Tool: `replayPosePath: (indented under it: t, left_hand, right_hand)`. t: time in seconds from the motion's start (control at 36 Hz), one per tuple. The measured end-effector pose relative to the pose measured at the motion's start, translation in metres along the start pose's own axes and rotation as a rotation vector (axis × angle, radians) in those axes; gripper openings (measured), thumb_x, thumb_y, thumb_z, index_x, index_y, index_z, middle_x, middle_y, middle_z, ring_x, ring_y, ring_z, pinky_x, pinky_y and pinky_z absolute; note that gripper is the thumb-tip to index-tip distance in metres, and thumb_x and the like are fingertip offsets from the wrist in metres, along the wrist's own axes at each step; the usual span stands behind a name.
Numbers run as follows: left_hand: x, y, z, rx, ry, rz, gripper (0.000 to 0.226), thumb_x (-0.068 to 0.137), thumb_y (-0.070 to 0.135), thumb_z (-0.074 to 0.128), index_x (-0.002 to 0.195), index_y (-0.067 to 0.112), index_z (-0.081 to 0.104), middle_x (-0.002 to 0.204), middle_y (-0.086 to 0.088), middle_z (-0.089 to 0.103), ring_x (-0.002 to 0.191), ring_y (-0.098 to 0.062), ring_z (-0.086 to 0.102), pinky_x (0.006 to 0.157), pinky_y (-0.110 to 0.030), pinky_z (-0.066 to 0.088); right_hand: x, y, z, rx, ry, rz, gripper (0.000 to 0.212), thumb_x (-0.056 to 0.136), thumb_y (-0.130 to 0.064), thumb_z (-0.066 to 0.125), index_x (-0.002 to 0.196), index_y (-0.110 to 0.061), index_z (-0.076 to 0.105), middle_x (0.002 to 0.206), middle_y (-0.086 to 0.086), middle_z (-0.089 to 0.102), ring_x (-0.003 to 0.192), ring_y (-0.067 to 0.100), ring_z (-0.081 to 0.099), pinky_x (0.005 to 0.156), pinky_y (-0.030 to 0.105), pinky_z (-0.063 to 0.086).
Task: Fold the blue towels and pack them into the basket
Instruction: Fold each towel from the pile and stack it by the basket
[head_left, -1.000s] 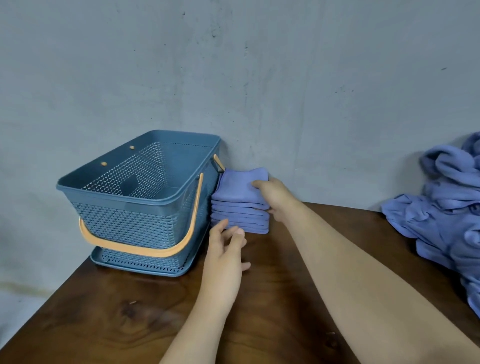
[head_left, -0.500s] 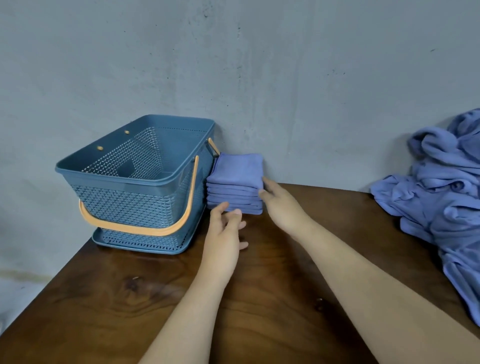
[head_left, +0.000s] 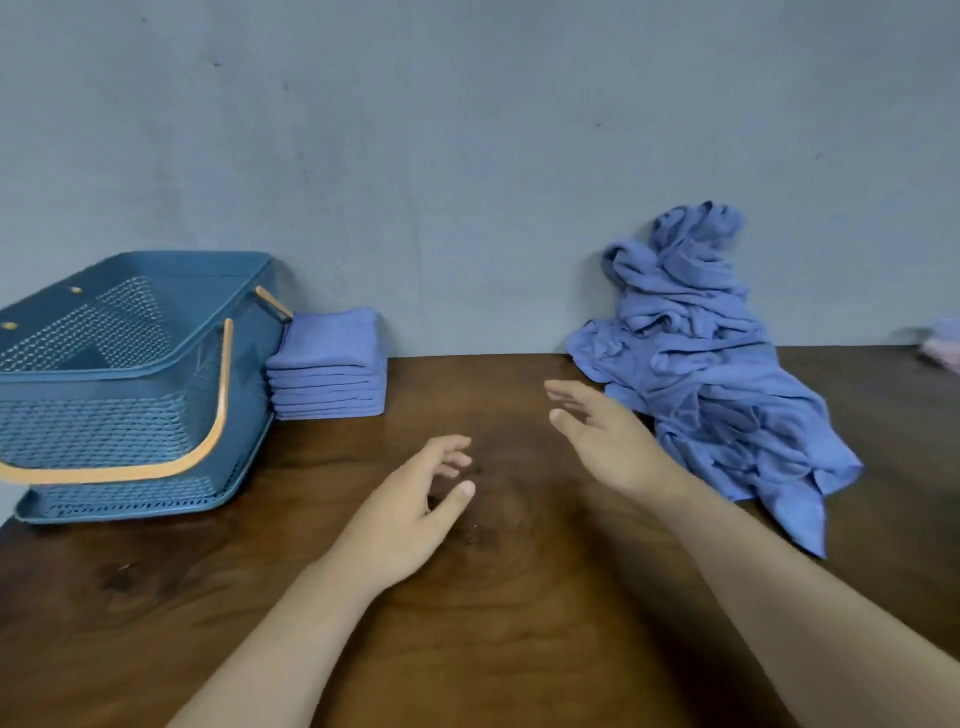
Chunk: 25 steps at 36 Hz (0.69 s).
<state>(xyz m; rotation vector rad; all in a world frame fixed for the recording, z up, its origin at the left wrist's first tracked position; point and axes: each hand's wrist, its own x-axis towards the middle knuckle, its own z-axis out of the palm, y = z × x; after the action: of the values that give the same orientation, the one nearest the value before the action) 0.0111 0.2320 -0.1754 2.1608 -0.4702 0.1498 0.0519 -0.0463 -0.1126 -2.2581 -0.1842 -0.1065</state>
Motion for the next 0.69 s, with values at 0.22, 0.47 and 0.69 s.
replayPosePath:
  t: [0.22,0.47,0.69]
  left_hand:
    - [0.006,0.013,0.027,0.125,-0.044,0.001,0.039,0.102,0.051,0.059,0.141,0.054,0.051,0.135,0.035,0.057,0.130,0.010,0.053,0.099,-0.024,0.053]
    - [0.045,0.033,0.063,0.196,0.155,-0.035,0.042,0.096,0.014,0.073,0.121,0.047,0.065,0.118,0.035,0.050,0.110,0.003,0.053,0.090,-0.018,0.050]
    - [0.057,0.019,0.071,0.076,0.257,-0.025,0.042,0.092,0.005,0.081,0.102,0.046,0.074,0.095,0.027,0.072,0.093,0.001,0.072,0.090,-0.021,0.057]
  right_hand:
    - [-0.008,0.034,-0.090,-0.098,0.115,0.029,0.045,0.108,-0.042,0.056,0.152,-0.038,0.050,0.152,-0.016,0.052,0.133,0.005,0.051,0.101,0.025,0.039]
    - [0.050,0.046,-0.153,-0.268,0.228,-0.024,0.052,0.107,-0.027,0.059,0.157,-0.023,0.045,0.153,0.007,0.052,0.128,0.032,0.058,0.096,0.042,0.049]
    - [0.147,0.029,-0.208,-0.375,0.348,-0.006,0.066,0.102,-0.031,0.063,0.161,-0.025,0.034,0.157,0.018,0.040,0.122,0.042,0.057,0.099,0.052,0.052]
